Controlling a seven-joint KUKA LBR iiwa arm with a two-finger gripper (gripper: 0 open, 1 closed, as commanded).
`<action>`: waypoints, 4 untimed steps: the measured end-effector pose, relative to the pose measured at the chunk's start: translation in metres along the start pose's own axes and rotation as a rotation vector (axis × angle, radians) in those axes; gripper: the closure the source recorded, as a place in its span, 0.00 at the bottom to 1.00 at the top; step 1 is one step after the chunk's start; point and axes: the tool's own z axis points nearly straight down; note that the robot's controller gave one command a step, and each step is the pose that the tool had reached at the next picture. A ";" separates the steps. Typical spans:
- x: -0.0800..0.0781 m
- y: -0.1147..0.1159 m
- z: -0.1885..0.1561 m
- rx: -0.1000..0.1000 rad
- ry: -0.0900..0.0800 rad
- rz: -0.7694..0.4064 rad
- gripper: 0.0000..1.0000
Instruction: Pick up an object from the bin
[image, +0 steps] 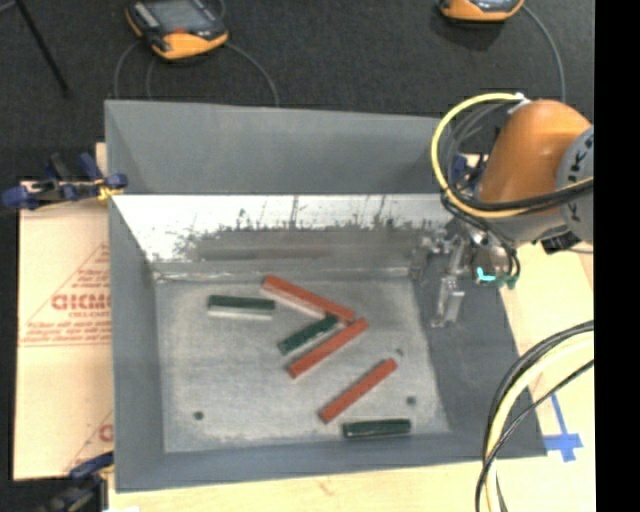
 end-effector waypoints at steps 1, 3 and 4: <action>-0.002 0.000 -0.005 0.002 -0.008 -0.003 0.00; 0.014 0.086 0.016 -0.002 -0.007 -0.099 0.00; -0.011 0.097 0.023 -0.001 -0.010 -0.049 0.00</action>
Offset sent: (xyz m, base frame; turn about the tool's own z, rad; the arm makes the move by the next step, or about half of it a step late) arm 0.0156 0.0769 -0.0751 -0.1655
